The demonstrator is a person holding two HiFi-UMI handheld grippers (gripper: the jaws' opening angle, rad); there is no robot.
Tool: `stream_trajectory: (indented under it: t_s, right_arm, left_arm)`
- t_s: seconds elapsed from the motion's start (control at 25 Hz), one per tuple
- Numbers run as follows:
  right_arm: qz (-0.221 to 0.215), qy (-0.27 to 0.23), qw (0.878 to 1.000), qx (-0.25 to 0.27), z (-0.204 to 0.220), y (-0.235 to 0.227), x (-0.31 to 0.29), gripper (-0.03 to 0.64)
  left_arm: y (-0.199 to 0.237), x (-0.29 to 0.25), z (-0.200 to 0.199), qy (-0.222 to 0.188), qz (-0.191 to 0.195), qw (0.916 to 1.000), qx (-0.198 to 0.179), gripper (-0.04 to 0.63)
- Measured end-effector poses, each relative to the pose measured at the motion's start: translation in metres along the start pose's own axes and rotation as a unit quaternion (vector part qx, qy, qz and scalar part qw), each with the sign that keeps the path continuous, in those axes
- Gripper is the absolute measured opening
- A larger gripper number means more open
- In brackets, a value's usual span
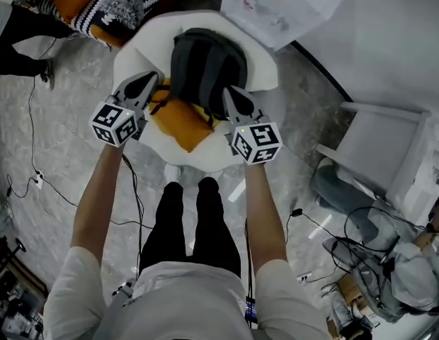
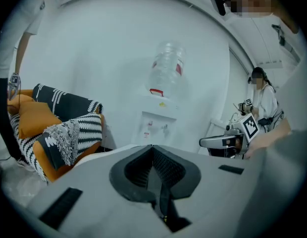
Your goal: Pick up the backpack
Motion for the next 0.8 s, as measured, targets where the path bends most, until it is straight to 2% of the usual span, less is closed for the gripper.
stream_trajectory:
  t_s: [0.32,0.64,0.8]
  right_arm:
    - [0.016,0.015,1.000,0.012,0.045,-0.039,-0.039,0.007]
    - [0.009,0.037,0.999,0.035,0.079,-0.067,-0.065,0.008]
    - [0.011,0.035,0.998,0.042,0.095,-0.077,-0.072,0.015]
  left_arm:
    - [0.037,-0.048,0.051,0.018,0.001,0.9998,0.002,0.003]
    - [0.071,-0.091,0.087,0.031,0.000,0.9995,0.000,0.005]
    - [0.086,-0.107,0.112,0.046,0.008,0.9989,0.003,0.073]
Point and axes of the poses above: the fingertips, and each gripper's own axes: x backward along the fingers, y to its left, z out of its underside, the point moved 7 cm from there along x, backward along the fingers, and after that the axes turned 3 degrees about -y, right-handed, at the moved point
